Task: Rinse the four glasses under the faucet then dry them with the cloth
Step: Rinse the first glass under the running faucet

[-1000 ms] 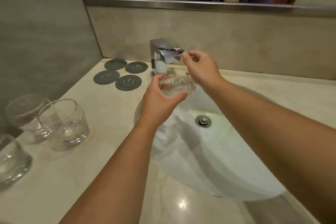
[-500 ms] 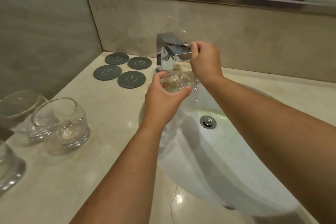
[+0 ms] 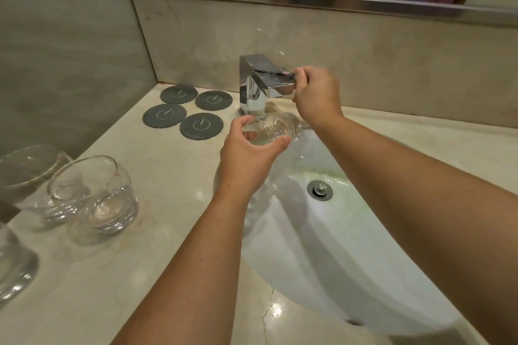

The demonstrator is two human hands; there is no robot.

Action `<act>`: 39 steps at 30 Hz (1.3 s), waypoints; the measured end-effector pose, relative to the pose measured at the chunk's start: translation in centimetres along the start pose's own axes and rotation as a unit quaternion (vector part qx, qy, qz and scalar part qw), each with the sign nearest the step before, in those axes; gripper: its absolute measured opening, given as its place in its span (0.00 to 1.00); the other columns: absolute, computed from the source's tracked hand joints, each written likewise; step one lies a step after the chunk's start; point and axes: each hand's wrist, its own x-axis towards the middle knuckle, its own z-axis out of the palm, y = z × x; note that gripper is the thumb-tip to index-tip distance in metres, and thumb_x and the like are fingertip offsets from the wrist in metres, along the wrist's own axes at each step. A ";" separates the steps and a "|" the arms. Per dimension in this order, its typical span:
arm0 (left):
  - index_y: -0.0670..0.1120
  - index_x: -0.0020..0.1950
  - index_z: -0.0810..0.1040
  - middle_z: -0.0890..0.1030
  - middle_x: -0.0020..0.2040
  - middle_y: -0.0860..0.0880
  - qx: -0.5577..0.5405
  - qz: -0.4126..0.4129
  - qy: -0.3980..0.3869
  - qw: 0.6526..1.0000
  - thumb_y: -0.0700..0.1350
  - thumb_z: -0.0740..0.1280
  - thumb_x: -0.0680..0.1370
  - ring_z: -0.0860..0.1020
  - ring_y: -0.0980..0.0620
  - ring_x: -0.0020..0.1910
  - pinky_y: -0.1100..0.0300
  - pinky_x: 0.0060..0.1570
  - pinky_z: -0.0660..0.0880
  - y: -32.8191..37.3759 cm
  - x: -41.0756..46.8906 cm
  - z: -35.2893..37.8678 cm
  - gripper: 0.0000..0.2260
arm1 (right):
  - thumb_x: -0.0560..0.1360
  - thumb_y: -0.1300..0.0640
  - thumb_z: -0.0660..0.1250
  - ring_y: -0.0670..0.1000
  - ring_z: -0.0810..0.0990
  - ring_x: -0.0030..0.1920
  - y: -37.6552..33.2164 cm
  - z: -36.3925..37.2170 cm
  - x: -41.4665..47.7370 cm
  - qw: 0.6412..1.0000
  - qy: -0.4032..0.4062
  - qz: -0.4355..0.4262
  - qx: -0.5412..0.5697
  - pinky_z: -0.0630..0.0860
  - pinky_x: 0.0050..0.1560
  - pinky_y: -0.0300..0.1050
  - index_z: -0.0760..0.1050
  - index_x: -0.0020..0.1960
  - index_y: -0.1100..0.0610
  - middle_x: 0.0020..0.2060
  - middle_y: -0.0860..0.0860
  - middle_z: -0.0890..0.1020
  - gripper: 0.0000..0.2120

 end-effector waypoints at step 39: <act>0.51 0.75 0.71 0.84 0.64 0.48 -0.144 -0.052 -0.071 0.986 0.66 0.80 0.62 0.86 0.50 0.59 0.51 0.61 0.83 -0.3 0.3 0.5 0.45 | 0.79 0.39 0.71 0.52 0.83 0.48 3.1 -1.1 -9.9 0.802 -0.212 0.306 0.466 0.79 0.47 0.45 0.86 0.59 0.54 0.49 0.49 0.86 0.21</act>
